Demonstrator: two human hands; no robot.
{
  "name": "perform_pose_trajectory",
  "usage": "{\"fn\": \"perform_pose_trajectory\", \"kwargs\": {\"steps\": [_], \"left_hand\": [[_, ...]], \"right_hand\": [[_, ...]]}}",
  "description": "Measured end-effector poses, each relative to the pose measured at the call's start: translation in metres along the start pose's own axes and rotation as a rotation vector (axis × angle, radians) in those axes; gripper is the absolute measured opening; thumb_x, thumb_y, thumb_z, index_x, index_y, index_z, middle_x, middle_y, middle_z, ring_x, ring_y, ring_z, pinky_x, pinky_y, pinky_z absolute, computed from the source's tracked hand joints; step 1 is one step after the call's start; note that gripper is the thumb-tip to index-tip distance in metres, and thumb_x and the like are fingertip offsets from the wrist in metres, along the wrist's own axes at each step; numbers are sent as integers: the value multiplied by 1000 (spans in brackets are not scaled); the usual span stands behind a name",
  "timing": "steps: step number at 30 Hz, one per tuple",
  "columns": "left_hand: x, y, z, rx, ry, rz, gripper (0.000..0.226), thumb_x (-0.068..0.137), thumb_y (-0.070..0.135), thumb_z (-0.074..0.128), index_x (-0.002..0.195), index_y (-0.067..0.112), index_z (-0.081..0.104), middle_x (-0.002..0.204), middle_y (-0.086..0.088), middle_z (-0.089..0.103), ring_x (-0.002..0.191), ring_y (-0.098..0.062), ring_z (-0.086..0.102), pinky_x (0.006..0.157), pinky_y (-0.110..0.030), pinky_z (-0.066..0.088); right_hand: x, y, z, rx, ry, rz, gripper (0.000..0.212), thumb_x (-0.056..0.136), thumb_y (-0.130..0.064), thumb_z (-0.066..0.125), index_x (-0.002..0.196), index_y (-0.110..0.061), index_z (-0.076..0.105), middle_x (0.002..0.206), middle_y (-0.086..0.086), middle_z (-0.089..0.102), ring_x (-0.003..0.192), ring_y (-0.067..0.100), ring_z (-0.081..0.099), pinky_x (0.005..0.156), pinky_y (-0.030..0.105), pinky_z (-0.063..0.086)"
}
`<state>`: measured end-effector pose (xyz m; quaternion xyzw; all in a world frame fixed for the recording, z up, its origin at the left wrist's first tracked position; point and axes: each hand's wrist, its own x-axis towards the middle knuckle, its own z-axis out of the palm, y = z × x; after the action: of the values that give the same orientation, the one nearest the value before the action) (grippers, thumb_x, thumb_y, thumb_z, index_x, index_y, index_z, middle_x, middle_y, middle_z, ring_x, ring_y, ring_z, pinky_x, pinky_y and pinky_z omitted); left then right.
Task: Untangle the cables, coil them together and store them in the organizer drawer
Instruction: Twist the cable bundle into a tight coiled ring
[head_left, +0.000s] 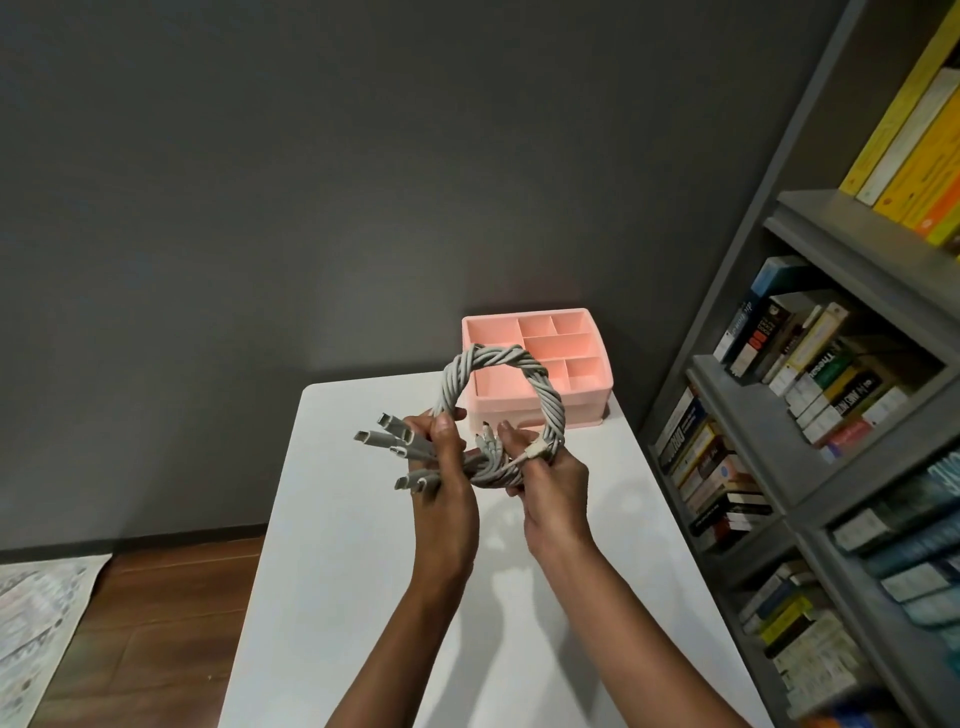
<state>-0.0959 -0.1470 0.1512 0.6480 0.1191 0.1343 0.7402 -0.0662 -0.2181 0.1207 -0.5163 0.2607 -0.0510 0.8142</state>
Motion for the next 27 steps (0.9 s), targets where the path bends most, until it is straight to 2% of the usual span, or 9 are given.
{"fn": "perform_pose_trajectory", "kwargs": {"steps": [5, 8, 10, 13, 16, 18, 21, 24, 27], "left_hand": [[2, 6, 3, -13, 100, -7, 29, 103, 31, 32, 106, 13, 54, 80, 4, 48, 59, 6, 52, 59, -6, 43], [8, 6, 1, -74, 160, -64, 27, 102, 35, 35, 93, 23, 58, 79, 1, 44, 65, -8, 48, 66, -23, 43], [10, 5, -1, -118, 178, -88, 27, 102, 35, 37, 87, 26, 58, 79, 0, 44, 68, -12, 45, 68, -28, 40], [9, 4, -2, -152, 174, -111, 27, 102, 32, 38, 88, 22, 58, 77, 1, 43, 67, -10, 45, 67, -26, 40], [10, 4, -2, -190, 201, -157, 27, 102, 29, 39, 86, 20, 59, 75, 1, 42, 65, -8, 45, 65, -23, 39], [13, 4, -4, -218, 228, -193, 27, 102, 28, 39, 84, 19, 58, 75, 1, 41, 65, -8, 43, 62, -22, 37], [18, 4, -8, -256, 244, -235, 27, 101, 26, 40, 84, 17, 58, 73, 2, 40, 62, -6, 42, 57, -19, 36], [21, 6, -10, -262, 253, -247, 27, 101, 27, 40, 85, 17, 59, 74, 3, 40, 60, -4, 43, 51, -13, 38], [20, 7, -11, -264, 243, -229, 27, 101, 27, 39, 84, 18, 58, 75, 4, 42, 57, -2, 44, 52, -13, 38]], "right_hand": [[-6, 7, 0, -197, -13, -142, 19, 90, -24, 65, 73, -15, 66, 66, 4, 65, 58, 16, 51, 52, 26, 41], [-3, 6, -4, -207, -96, -140, 28, 91, -30, 63, 77, -5, 68, 66, 10, 62, 57, 16, 50, 56, 31, 42], [-1, 3, -8, -187, -160, -177, 23, 88, -28, 67, 84, -6, 69, 71, 11, 64, 62, 16, 53, 55, 31, 43], [-4, 2, -9, -135, -114, -207, 12, 84, -18, 71, 93, -15, 64, 83, 5, 69, 68, 14, 59, 50, 24, 46], [-2, 3, -11, -142, -133, -225, 14, 84, -16, 72, 95, -12, 65, 89, 5, 72, 81, 18, 66, 69, 27, 54], [1, 0, -17, -222, -254, -231, 11, 87, -17, 68, 98, -13, 66, 93, 3, 72, 90, 15, 66, 80, 27, 53], [6, -8, -29, -297, -483, -194, 13, 92, -11, 60, 104, -13, 64, 94, 1, 70, 88, 15, 62, 73, 22, 50], [12, -12, -45, -222, -706, -134, 31, 82, -5, 57, 111, -14, 61, 100, 4, 69, 95, 16, 62, 78, 26, 49], [13, -10, -46, -177, -785, -152, 41, 75, -2, 70, 113, -13, 58, 98, 3, 68, 98, 16, 60, 84, 28, 50]]}}
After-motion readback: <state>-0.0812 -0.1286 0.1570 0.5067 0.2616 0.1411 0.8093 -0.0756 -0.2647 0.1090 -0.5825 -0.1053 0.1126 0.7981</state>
